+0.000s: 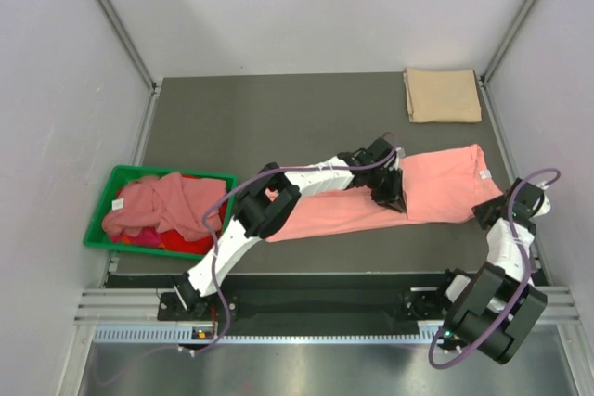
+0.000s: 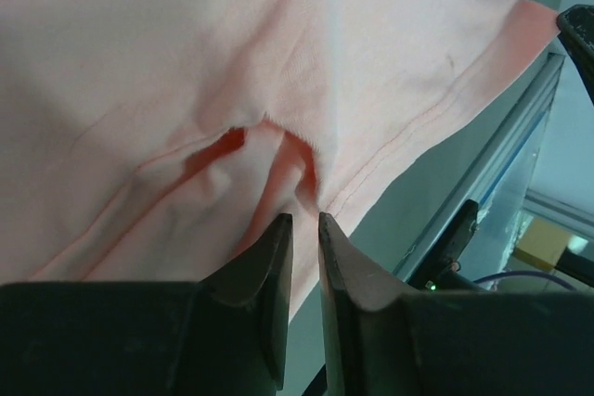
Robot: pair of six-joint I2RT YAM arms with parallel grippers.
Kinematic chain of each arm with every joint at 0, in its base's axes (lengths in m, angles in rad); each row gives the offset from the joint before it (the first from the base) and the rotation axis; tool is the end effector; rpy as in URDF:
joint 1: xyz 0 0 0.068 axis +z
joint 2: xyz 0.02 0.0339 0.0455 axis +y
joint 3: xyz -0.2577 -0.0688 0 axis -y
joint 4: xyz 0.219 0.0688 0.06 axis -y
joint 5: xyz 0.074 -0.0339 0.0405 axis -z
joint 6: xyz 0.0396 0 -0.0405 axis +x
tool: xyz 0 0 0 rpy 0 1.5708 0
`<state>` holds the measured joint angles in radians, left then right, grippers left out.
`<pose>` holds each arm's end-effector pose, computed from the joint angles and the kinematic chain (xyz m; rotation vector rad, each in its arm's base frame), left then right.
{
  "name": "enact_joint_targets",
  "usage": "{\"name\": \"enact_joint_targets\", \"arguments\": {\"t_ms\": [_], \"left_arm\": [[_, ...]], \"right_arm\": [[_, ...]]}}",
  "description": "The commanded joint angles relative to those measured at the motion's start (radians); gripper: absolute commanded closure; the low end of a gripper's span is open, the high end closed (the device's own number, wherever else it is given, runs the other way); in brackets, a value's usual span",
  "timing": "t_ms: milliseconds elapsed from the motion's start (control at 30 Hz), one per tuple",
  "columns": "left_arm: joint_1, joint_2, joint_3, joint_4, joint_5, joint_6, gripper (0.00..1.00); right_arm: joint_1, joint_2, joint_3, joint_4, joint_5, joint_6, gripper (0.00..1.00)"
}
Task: Fold and stack the t-shirts
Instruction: Fold the tshirt
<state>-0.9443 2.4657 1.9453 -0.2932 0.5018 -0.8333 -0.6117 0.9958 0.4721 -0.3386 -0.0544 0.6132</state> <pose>0.2868 -0.4288 0.1389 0.4320 2.7270 -1.2920 0.1432 -0.0978 0.1860 1.3783 2.0043 0.0669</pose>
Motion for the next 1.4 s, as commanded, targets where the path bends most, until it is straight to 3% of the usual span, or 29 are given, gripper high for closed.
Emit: {"name": "enact_joint_targets", "arguments": {"t_ms": [0,300,700,1367], "left_arm": [[0.006,-0.103,0.040,-0.090,-0.062,0.074,0.77],[0.038,-0.212,0.001,-0.176,-0.118,0.157,0.77],[0.171,-0.404,-0.261,-0.124,-0.181,0.166,0.77],[0.199,-0.413,-0.302,-0.164,-0.239,0.200,0.75]], "right_arm": [[-0.011,0.032,0.048,0.078,-0.050,-0.007,1.00],[-0.002,0.066,0.085,0.076,-0.045,0.000,1.00],[0.013,0.196,0.221,0.104,-0.073,0.000,1.00],[0.142,0.526,0.433,0.165,-0.087,0.066,1.00]]}}
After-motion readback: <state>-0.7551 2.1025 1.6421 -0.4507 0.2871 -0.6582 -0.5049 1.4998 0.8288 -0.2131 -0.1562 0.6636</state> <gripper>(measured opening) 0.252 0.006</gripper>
